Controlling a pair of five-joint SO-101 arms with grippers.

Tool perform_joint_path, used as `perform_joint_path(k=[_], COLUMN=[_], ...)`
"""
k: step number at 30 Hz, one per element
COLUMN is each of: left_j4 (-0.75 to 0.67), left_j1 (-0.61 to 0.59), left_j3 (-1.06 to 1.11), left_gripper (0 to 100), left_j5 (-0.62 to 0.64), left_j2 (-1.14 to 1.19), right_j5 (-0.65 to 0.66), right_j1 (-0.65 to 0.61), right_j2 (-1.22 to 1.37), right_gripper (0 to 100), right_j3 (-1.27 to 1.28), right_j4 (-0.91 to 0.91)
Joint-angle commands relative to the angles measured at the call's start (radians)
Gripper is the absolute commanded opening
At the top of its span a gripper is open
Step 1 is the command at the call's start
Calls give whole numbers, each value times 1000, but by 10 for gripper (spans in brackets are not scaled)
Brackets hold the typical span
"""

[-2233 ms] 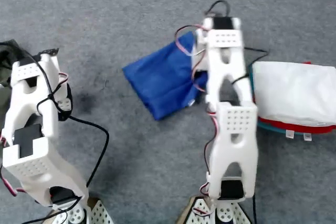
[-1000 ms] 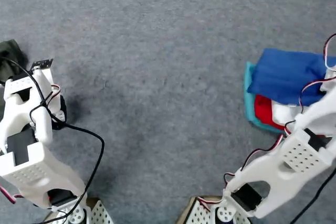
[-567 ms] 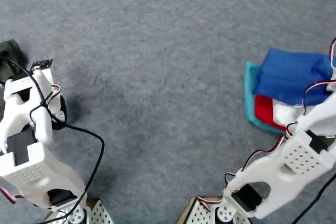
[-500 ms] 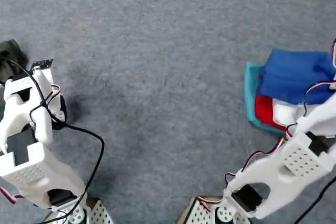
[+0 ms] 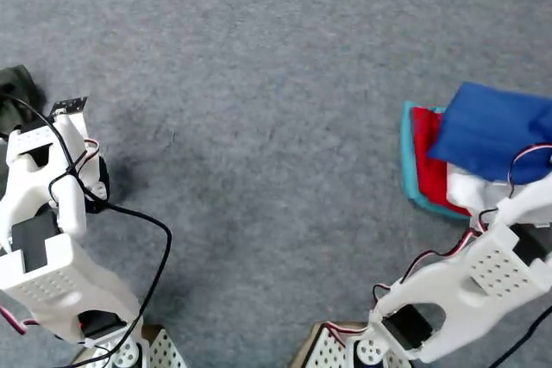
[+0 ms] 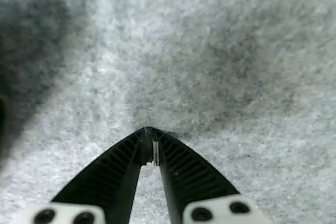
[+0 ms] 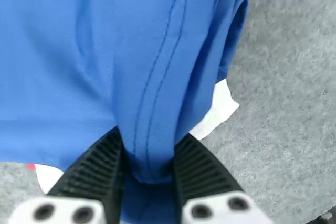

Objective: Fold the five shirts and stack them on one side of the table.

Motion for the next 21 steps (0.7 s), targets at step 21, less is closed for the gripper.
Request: perform_joint_path(k=[21], left_j4=[-17], left_j1=[-8], left_j3=[3], left_gripper=[19], left_j5=[-8], left_j2=[-10], right_j5=[103], right_j1=[30], right_j2=[-104], right_gripper=[338], right_j3=[-7], right_j4=[14])
